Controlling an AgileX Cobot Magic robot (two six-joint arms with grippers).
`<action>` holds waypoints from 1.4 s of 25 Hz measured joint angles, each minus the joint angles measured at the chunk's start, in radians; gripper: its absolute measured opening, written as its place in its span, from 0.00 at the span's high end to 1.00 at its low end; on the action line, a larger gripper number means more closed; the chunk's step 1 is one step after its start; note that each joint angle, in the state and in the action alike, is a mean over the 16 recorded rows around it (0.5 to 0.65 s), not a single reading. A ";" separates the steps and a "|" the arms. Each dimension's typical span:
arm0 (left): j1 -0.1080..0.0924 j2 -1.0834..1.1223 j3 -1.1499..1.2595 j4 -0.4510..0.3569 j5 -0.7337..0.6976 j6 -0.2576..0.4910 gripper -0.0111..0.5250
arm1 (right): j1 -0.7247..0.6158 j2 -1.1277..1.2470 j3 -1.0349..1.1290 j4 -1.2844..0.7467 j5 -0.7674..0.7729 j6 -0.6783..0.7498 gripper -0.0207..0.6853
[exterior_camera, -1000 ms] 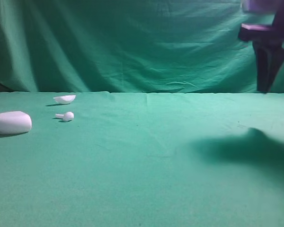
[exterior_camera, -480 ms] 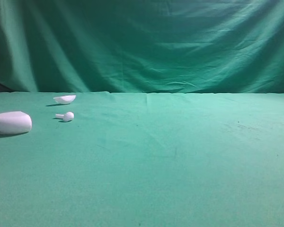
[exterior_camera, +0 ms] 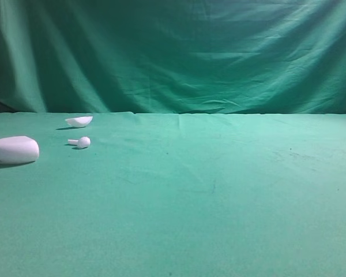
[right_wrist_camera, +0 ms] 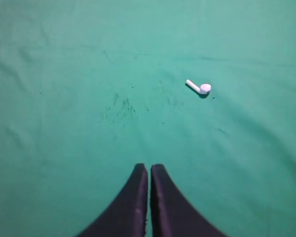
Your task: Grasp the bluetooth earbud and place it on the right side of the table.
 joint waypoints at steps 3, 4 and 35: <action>0.000 0.000 0.000 0.000 0.000 0.000 0.98 | 0.000 -0.151 0.052 0.009 0.016 -0.005 0.90; 0.000 0.000 0.000 0.000 0.000 0.000 0.98 | 0.000 -0.201 0.071 0.012 0.017 -0.007 0.92; 0.000 0.000 0.000 0.000 0.000 0.000 0.98 | -0.067 -0.912 0.684 -0.069 -0.488 -0.014 0.97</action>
